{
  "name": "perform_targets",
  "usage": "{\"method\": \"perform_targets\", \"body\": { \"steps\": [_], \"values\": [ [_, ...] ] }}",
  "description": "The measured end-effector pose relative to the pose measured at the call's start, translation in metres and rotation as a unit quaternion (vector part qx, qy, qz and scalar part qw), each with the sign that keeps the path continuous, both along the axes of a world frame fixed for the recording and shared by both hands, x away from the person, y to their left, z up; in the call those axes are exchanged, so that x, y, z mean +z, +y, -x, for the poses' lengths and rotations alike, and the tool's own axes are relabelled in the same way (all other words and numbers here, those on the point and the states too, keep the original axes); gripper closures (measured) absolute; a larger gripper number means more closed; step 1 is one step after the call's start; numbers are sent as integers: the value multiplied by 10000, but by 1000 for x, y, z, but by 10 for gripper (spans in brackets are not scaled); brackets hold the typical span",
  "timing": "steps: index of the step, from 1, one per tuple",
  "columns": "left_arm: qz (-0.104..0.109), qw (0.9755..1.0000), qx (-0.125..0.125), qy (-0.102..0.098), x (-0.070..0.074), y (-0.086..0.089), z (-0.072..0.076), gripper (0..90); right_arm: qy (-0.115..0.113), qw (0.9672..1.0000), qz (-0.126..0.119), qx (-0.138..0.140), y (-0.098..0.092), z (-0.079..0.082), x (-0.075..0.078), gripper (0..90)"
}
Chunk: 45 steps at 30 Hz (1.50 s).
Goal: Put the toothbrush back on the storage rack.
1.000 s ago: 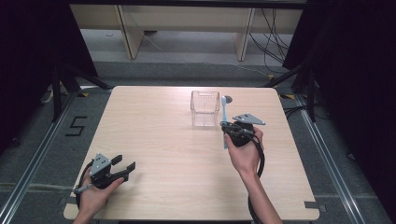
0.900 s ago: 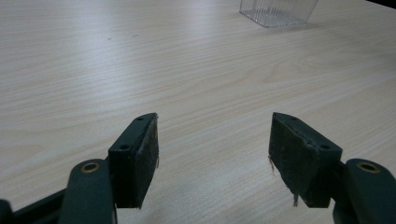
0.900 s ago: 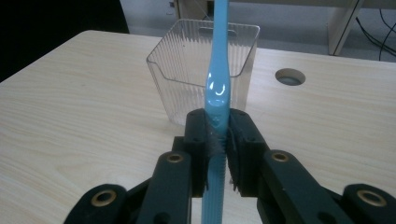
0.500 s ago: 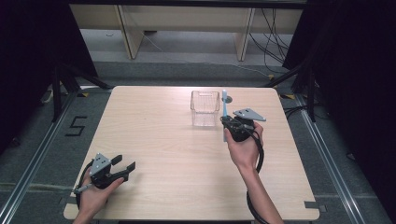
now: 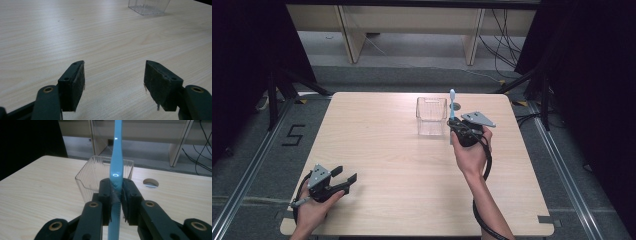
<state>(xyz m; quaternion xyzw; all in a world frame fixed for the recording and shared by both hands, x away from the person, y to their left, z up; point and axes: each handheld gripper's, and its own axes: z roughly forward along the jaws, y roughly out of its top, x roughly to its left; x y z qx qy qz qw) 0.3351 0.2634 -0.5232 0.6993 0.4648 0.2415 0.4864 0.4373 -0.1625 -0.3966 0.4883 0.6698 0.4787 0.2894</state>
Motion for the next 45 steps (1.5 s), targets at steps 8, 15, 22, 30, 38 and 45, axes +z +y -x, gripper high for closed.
{"method": "perform_targets", "body": {
  "steps": [8, 15, 22, 30, 38, 45],
  "values": [
    [3, 10000, -4, 1, 0, 0, 0, 327, -111, 9999, -50, -67, 2, -8, 2, 790],
    [3, 10000, -5, 1, 0, 0, 0, 327, -167, 9998, -19, -79, 3, -14, 2, 790],
    [-20, 10000, -5, 4, 0, 0, 0, 328, -264, 9996, -44, -130, 8, -20, 3, 790],
    [-6, 10000, -3, 7, 0, 0, 0, 328, -364, 9993, -78, -85, 14, -32, 7, 790],
    [2, 10000, -9, 3, 0, 0, 0, 327, -488, 9987, -106, -116, 17, -41, 10, 790],
    [3, 10000, -5, 9, 0, 0, 0, 327, -609, 9979, -165, -170, 17, -47, 15, 790]
  ]
}}
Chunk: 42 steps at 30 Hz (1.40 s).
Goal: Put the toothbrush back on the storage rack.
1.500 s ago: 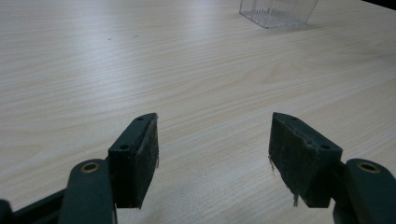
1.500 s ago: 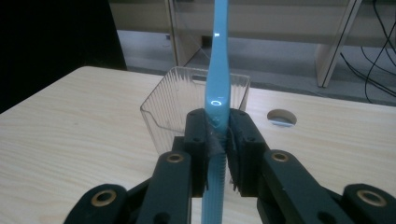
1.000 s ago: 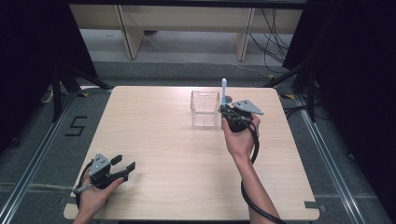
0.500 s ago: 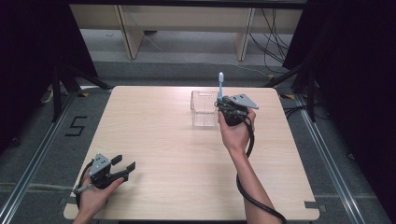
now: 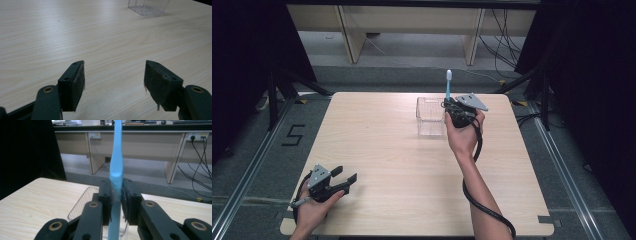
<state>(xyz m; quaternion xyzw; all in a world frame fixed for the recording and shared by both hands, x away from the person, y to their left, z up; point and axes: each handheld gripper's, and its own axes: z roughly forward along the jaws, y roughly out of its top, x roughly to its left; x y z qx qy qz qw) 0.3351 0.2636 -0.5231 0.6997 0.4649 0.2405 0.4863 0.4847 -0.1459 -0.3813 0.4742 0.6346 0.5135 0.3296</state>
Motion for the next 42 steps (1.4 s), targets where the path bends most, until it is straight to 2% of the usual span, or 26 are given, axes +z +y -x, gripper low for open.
{"method": "perform_targets", "body": {
  "steps": [8, 15, 17, 18, 28, 29, 36, 37, 42],
  "values": [
    [16, 10000, -1, -8, 0, 0, 0, 327, -188, 9998, -15, -19, -1, -7, 2, 790],
    [9, 10000, 0, -8, 0, 0, 0, 327, -191, 9998, -24, -57, -1, -13, 0, 789],
    [9, 10000, 1, -8, 0, 0, 0, 327, -253, 9997, 60, -23, -2, -17, 0, 789],
    [11, 10000, 0, -14, 0, 0, 0, 327, -219, 9997, -4, -66, -1, -19, -1, 789],
    [-1, 10000, -8, -16, 0, 0, 0, 327, -202, 9998, 46, -69, 1, -27, -7, 789],
    [3, 10000, -9, -14, 0, 0, 0, 327, -160, 9998, -55, -95, 3, -27, -8, 789],
    [4, 10000, -16, -6, 0, 0, 0, 327, -206, 9997, 72, -74, 4, -31, -11, 789],
    [-8, 10000, -21, -4, 0, 0, 0, 327, -147, 9998, 43, -103, 4, -31, -11, 789],
    [-5, 10000, -26, -6, 0, -1, 1, 327, -208, 9997, 57, -98, 4, -34, -13, 789]
  ]
}}
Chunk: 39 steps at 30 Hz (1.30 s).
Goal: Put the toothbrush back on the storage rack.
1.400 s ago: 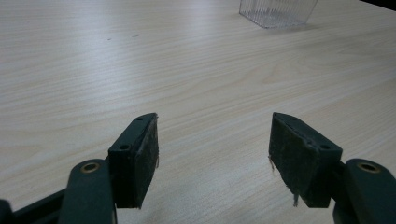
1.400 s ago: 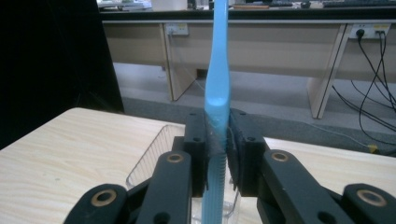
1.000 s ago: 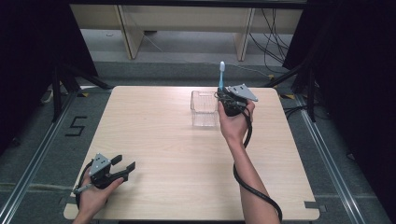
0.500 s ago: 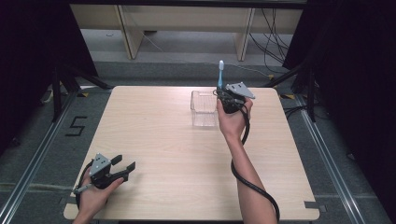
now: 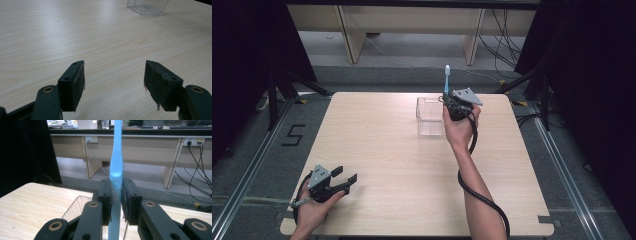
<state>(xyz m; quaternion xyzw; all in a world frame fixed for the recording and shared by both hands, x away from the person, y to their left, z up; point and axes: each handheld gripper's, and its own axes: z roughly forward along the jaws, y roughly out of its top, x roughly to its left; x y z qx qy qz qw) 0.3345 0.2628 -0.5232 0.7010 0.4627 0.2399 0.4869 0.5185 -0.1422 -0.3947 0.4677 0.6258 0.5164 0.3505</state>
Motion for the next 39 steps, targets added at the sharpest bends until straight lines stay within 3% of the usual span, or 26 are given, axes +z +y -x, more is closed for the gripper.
{"method": "perform_targets", "body": {
  "steps": [2, 3, 6, 10, 14, 21, 27, 30, 34, 38, 39],
  "values": [
    [13, 10000, -2, 3, 0, 0, 0, 327, 61, 10000, -26, 6, 1, -1, -1, 789],
    [13, 10000, -3, 2, 0, 0, 0, 327, 43, 10000, 80, 16, 0, -2, -2, 789],
    [11, 10000, -4, 2, 0, 0, 0, 327, 84, 10000, -37, 9, 1, -2, -3, 788],
    [10, 10000, -5, 3, 0, 0, 0, 327, 28, 9999, 98, 28, 1, -3, -4, 788],
    [54, 10000, -21, -19, -1, 0, 0, 327, 104, 9999, -6, -23, 1, -2, -5, 788],
    [13, 10000, 1, -11, 0, 0, 0, 327, 117, 9999, 47, -6, 1, 0, -7, 788],
    [7, 10000, 1, -6, 0, 0, 0, 327, 60, 9996, 281, 21, 1, 2, -10, 788],
    [6, 10000, 0, -9, 0, 0, 1, 327, 156, 9997, 197, 12, 1, 3, -11, 788],
    [1, 10000, 3, -5, 0, 0, 0, 327, 150, 9993, 344, 49, 0, 4, -14, 787],
    [-6, 10000, 0, -9, 0, 0, 1, 327, 141, 9993, 346, 43, 0, 5, -15, 787],
    [4, 10000, 5, -13, 0, 0, 1, 327, 231, 9994, 262, 0, 1, 6, -16, 787]
  ]
}}
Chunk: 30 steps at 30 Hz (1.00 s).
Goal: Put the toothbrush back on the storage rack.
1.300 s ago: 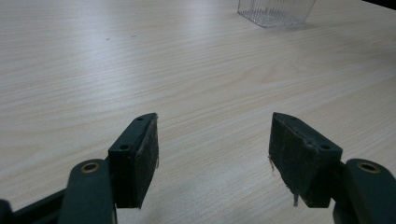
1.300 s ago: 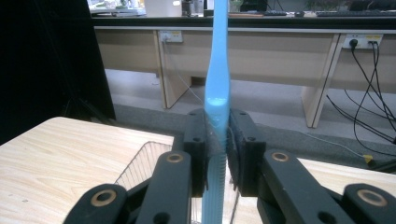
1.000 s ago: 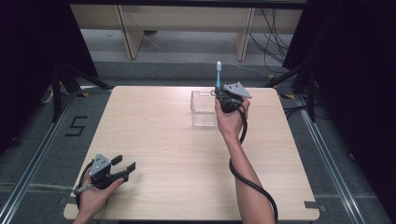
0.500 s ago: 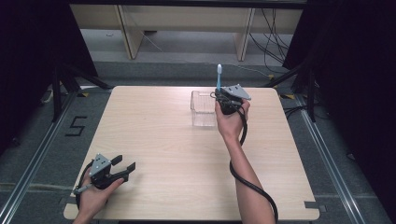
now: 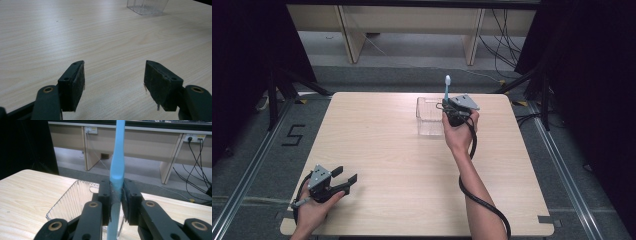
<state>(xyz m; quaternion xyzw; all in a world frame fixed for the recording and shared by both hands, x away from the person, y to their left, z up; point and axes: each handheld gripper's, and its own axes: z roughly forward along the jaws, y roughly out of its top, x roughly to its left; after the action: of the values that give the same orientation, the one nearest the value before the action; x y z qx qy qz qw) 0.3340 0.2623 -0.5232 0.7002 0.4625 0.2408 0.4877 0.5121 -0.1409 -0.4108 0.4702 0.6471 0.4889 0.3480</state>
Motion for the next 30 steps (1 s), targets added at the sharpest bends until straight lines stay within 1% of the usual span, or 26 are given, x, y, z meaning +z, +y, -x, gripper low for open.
{"method": "perform_targets", "body": {
  "steps": [2, 3, 5, 6, 7, 8, 11, 12, 13, 14, 16, 18, 21, 22, 23, 25, 26, 28, 30],
  "values": [
    [-2, 10000, -3, 2, 0, 0, 0, 327, 12, 10000, 45, 17, -1, 0, 0, 786],
    [2, 10000, -2, 6, 0, 0, 0, 326, -15, 10000, 34, 7, 0, 1, -2, 786],
    [5, 10000, 0, 11, 0, 0, 0, 326, 6, 10000, 31, -20, 0, 2, -2, 786],
    [4, 10000, -3, 8, 0, 0, 0, 326, -19, 9999, 121, 26, -1, 1, -2, 786],
    [2, 10000, -5, 4, 0, 0, 0, 326, -14, 9999, 139, 25, -2, 2, -3, 786],
    [10, 10000, -5, 13, 0, 0, 0, 326, 34, 10000, 44, -24, 0, 3, -4, 786],
    [-6, 10000, -10, 11, 0, 0, 0, 326, 16, 10000, 53, 11, -1, 3, -5, 786],
    [-8, 10000, -11, 14, 0, 0, 0, 326, 3, 9999, 129, 34, -2, 3, -5, 786],
    [-8, 10000, -11, 14, 0, 0, 0, 326, 3, 9999, 129, 34, -2, 3, -5, 786],
    [-3, 10000, -7, 17, 0, 0, 0, 326, 47, 10000, 63, -8, -2, 4, -6, 786],
    [-8, 10000, -9, 16, 0, 0, 0, 326, 61, 10000, 62, -5, -2, 4, -6, 786],
    [2, 10000, -3, 18, 0, 0, 0, 326, 9, 9999, 118, 6, -2, 5, -7, 786],
    [1, 10000, -5, 13, 0, 0, 0, 326, 21, 9999, 143, 9, -3, 6, -9, 785],
    [-1, 10000, -5, 14, 0, 0, 0, 326, 63, 9999, 100, -31, -2, 7, -10, 786],
    [-1, 10000, -5, 14, 0, 0, 0, 326, 81, 9999, 119, -15, -3, 8, -10, 786],
    [-5, 10000, -7, 17, 0, 0, 0, 326, 61, 9998, 166, 4, -3, 7, -10, 786],
    [-8, 10000, -7, 16, 0, 0, 0, 326, 84, 9999, 146, 19, -3, 7, -11, 786],
    [-10, 10000, -6, 15, 0, -1, 0, 326, 51, 9999, 139, 6, -2, 8, -13, 786],
    [-11, 10000, -7, 18, 0, 0, 0, 326, 43, 9998, 215, 5, -2, 8, -13, 786]
  ]
}}
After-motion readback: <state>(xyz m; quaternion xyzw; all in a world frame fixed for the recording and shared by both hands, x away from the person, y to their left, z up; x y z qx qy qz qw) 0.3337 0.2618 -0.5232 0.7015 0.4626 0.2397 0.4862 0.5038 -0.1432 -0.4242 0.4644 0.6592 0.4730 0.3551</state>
